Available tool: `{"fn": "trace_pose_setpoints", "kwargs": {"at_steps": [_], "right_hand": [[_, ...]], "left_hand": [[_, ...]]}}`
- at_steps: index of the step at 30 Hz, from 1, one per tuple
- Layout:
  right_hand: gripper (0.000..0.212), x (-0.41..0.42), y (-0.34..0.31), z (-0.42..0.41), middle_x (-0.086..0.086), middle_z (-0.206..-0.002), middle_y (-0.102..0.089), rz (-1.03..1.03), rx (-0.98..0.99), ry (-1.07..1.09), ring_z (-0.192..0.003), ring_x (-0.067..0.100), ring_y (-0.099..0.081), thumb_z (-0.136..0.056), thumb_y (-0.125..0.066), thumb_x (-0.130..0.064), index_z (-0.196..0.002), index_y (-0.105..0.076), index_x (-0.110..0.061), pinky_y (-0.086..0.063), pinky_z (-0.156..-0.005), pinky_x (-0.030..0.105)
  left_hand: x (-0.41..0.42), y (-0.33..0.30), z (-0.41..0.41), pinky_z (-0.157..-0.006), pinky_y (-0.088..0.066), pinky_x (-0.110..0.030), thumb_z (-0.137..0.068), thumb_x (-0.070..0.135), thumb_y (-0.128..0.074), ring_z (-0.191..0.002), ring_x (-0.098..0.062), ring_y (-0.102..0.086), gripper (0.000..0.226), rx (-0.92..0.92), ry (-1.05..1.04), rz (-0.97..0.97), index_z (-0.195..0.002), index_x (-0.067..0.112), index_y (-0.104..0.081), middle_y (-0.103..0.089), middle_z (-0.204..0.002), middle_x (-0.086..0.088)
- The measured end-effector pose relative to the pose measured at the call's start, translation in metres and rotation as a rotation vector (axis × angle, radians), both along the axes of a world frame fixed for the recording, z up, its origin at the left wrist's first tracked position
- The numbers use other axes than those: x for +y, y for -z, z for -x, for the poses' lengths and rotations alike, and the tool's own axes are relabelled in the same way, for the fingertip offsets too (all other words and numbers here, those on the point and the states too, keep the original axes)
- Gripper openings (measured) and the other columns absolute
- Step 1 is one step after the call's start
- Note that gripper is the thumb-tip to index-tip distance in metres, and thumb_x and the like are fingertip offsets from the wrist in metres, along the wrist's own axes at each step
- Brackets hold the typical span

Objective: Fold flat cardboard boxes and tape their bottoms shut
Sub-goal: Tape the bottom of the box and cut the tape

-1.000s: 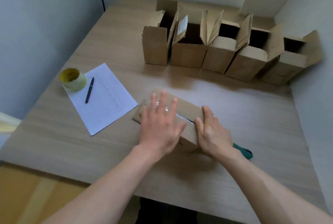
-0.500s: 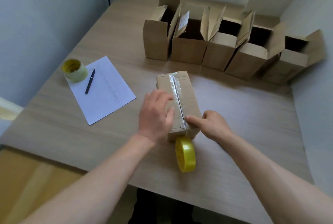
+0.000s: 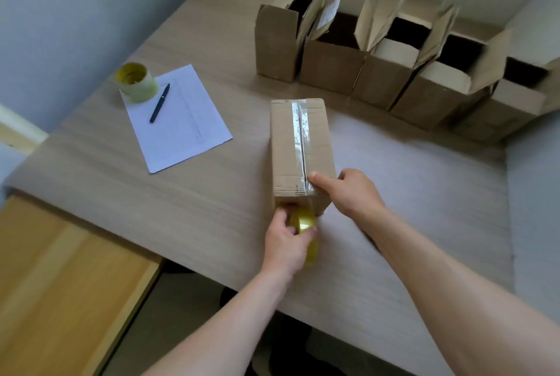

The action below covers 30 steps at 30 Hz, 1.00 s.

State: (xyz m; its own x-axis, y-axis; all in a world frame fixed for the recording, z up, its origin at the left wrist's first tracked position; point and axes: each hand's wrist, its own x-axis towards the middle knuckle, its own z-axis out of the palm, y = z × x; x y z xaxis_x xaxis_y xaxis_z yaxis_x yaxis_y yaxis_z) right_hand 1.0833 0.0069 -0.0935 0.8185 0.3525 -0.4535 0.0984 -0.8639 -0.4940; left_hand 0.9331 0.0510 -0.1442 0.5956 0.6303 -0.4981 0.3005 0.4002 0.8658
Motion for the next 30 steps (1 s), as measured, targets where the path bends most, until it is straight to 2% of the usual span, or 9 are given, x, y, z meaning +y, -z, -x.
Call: {"fn": "trace_pose_setpoints", "kwargs": {"at_steps": [3, 6, 11, 13, 17, 22, 25, 28, 30], "right_hand": [[0.068, 0.002, 0.000, -0.004, -0.003, -0.079, -0.065, 0.012, 0.000, -0.026, -0.077, 0.020, -0.061, -0.062, -0.054, -0.083, -0.082, -0.059, -0.018, -0.049, -0.068, 0.037], [0.067, 0.001, 0.002, -0.003, -0.003, -0.078, -0.064, -0.006, -0.010, -0.030, -0.077, 0.021, -0.061, -0.064, -0.054, -0.082, -0.081, -0.059, -0.017, -0.050, -0.069, 0.038], [0.047, -0.047, 0.022, 0.005, -0.010, -0.071, -0.060, -0.359, -0.166, 0.114, -0.070, 0.006, -0.056, -0.072, -0.057, -0.069, -0.074, -0.055, -0.021, -0.041, -0.063, 0.033], [0.028, -0.091, 0.044, 0.008, -0.011, -0.089, -0.060, -0.232, -0.347, 0.120, -0.089, 0.011, -0.057, -0.076, -0.066, -0.049, -0.091, -0.058, -0.027, -0.044, -0.074, 0.033], [0.044, -0.157, 0.083, 0.018, 0.006, -0.115, -0.054, 0.315, -0.254, -0.132, -0.102, 0.030, -0.053, -0.082, -0.062, -0.031, -0.124, -0.050, -0.024, -0.047, -0.080, 0.038], [0.046, -0.156, 0.084, 0.019, 0.010, -0.119, -0.058, 0.302, -0.233, -0.117, -0.105, 0.034, -0.056, -0.085, -0.055, -0.025, -0.130, -0.047, -0.021, -0.048, -0.081, 0.040], [0.012, -0.149, 0.072, 0.022, 0.014, -0.089, -0.062, 0.139, -0.200, -0.012, -0.076, 0.035, -0.053, -0.085, -0.049, -0.020, -0.097, -0.047, -0.019, -0.044, -0.065, 0.040], [0.012, -0.155, 0.057, 0.038, -0.001, -0.065, -0.055, -0.273, -0.205, 0.142, -0.061, 0.026, -0.053, -0.080, -0.050, -0.037, -0.089, -0.051, -0.029, -0.038, -0.053, 0.035], [0.016, -0.163, 0.045, 0.048, -0.006, -0.069, -0.057, -0.435, -0.305, 0.006, -0.059, 0.011, -0.054, -0.084, -0.054, -0.051, -0.092, -0.056, -0.037, -0.037, -0.050, 0.021]], "left_hand": [[0.004, -0.002, -0.003, -0.050, -0.057, -0.039, -0.080, 0.001, -0.072, -0.053, -0.024, -0.063, 0.025, 0.058, -0.057, 0.135, -0.096, 0.019, -0.067, -0.070, -0.068, -0.002], [0.004, -0.001, -0.005, -0.043, -0.050, -0.030, -0.085, 0.007, -0.071, -0.043, -0.024, -0.056, 0.004, 0.093, -0.088, 0.236, -0.083, 0.011, -0.069, -0.062, -0.067, -0.009], [0.004, 0.004, -0.010, -0.040, -0.044, -0.023, -0.092, 0.021, -0.066, -0.038, -0.024, -0.055, 0.014, 0.090, -0.139, 0.207, -0.090, 0.006, -0.067, -0.061, -0.074, -0.014], [0.005, 0.006, -0.008, -0.040, -0.042, -0.022, -0.092, 0.022, -0.065, -0.037, -0.022, -0.052, 0.018, 0.081, -0.150, 0.198, -0.092, 0.005, -0.067, -0.062, -0.070, -0.015], [0.011, 0.010, -0.008, -0.043, -0.041, -0.022, -0.092, 0.022, -0.066, -0.039, -0.020, -0.050, 0.017, 0.076, -0.148, 0.194, -0.088, 0.005, -0.068, -0.064, -0.064, -0.015], [0.013, 0.011, -0.009, -0.047, -0.043, -0.024, -0.091, 0.021, -0.067, -0.042, -0.021, -0.050, 0.015, 0.074, -0.122, 0.202, -0.085, 0.008, -0.068, -0.064, -0.066, -0.017], [0.013, 0.013, -0.010, -0.047, -0.043, -0.024, -0.090, 0.020, -0.068, -0.042, -0.021, -0.051, 0.015, 0.071, -0.116, 0.199, -0.082, 0.008, -0.068, -0.063, -0.065, -0.017], [0.012, 0.014, -0.010, -0.049, -0.045, -0.025, -0.089, 0.020, -0.069, -0.045, -0.022, -0.053, 0.016, 0.066, -0.115, 0.200, -0.080, 0.007, -0.069, -0.063, -0.065, -0.016], [0.011, 0.014, -0.010, -0.052, -0.046, -0.028, -0.087, 0.022, -0.072, -0.049, -0.023, -0.055, 0.018, 0.070, -0.109, 0.183, -0.079, 0.006, -0.070, -0.064, -0.064, -0.015]]}}
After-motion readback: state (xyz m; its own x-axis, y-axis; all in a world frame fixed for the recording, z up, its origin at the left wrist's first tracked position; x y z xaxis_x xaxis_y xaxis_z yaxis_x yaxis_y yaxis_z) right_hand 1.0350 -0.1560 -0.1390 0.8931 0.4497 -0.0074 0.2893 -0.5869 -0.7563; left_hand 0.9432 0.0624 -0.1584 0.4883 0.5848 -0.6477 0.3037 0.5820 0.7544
